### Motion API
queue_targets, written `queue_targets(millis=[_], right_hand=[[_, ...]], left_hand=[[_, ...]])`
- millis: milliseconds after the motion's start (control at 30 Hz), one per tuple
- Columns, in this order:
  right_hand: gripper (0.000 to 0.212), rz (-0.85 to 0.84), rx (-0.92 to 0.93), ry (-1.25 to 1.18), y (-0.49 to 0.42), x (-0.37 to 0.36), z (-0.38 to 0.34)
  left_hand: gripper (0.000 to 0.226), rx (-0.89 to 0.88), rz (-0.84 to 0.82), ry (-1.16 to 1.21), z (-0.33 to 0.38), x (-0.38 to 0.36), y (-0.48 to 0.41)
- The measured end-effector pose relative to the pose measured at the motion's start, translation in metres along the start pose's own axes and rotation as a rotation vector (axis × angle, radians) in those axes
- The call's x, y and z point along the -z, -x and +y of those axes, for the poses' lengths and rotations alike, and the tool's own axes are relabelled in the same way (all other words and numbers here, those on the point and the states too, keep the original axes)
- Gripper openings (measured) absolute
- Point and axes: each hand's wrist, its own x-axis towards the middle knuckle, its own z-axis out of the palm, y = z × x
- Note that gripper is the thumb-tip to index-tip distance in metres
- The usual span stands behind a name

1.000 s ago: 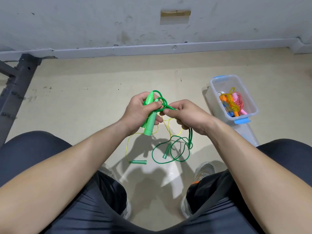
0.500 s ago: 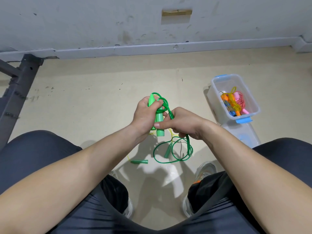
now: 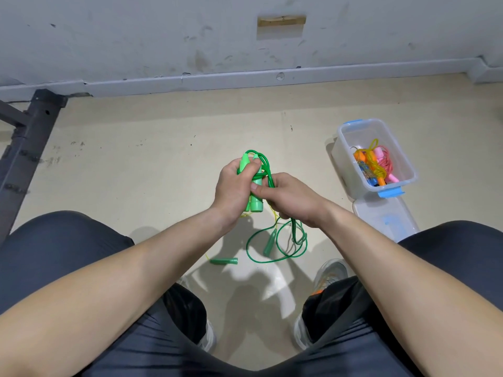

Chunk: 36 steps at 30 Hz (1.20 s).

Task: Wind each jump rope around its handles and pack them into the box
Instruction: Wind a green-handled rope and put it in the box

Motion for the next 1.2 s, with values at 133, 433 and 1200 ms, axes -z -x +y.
queue_targets(millis=[133, 433, 1200], right_hand=[[0.035, 0.041, -0.002, 0.172, -0.001, -0.001, 0.001], [0.037, 0.052, 0.002, 0.330, 0.000, 0.004, 0.005], [0.035, -0.028, -0.084, 0.631, -0.001, 0.016, 0.007]], left_hand=[[0.028, 0.021, 0.016, -0.037, -0.004, 0.000, 0.002], [0.033, 0.066, -0.067, -0.145, -0.005, 0.007, -0.005], [0.015, 0.187, -0.431, -0.419, 0.005, 0.041, -0.024]])
